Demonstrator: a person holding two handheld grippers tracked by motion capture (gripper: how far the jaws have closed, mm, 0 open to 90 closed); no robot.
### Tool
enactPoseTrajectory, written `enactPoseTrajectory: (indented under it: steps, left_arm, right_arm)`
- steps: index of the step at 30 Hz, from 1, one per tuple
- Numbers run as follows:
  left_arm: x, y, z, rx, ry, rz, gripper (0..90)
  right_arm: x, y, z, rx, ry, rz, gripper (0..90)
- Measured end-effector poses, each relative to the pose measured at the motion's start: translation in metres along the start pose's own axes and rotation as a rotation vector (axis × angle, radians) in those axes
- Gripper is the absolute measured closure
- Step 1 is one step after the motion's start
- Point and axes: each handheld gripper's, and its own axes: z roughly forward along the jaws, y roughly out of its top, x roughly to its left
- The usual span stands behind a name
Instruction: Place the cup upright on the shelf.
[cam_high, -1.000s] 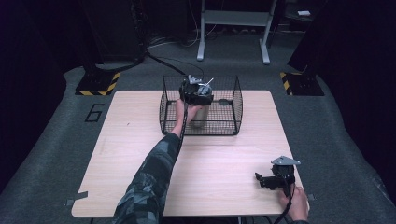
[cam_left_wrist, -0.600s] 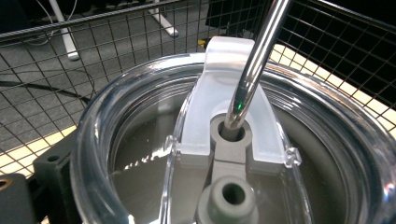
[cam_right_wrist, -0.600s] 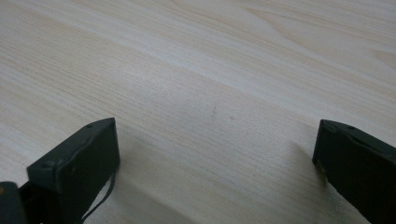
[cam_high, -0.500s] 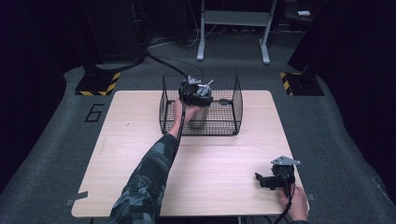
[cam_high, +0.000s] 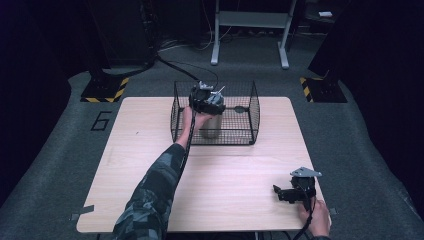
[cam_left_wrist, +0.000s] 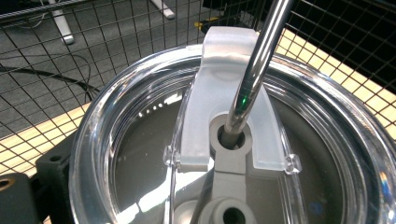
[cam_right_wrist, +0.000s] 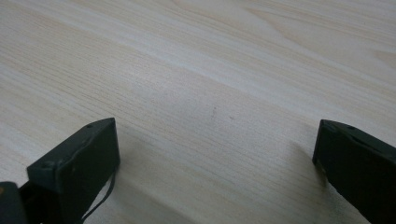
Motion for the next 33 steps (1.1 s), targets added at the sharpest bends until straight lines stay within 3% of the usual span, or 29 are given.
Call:
enactPoseTrajectory:
  steps: [9,13,14,22,27,33]
  left_arm:
    - [-0.001,-0.003,-0.005,0.022,0.006,0.006,2.4]
    - [-0.002,-0.003,-0.008,0.009,0.009,0.01,2.0]
    - [-0.003,-0.003,-0.011,-0.005,0.011,-0.006,0.0]
    - [-0.002,0.0,-0.022,-0.009,-0.007,-0.009,0.0]
    - [-0.001,0.0,-0.03,-0.015,-0.024,-0.033,0.1]
    - [-0.002,0.004,-0.046,-0.016,-0.026,-0.006,0.1]
  right_arm:
    - [0.0,0.0,0.0,0.001,0.0,0.002,0.1]
    - [0.0,0.0,0.0,0.001,0.0,0.002,0.1]
    - [0.0,0.0,0.0,0.0,-0.001,0.002,0.1]
    - [0.0,0.0,0.0,0.004,-0.006,-0.009,0.1]
    - [0.0,0.0,0.0,0.004,-0.006,-0.008,0.1]
    - [0.0,0.0,0.0,0.001,-0.008,-0.002,0.1]
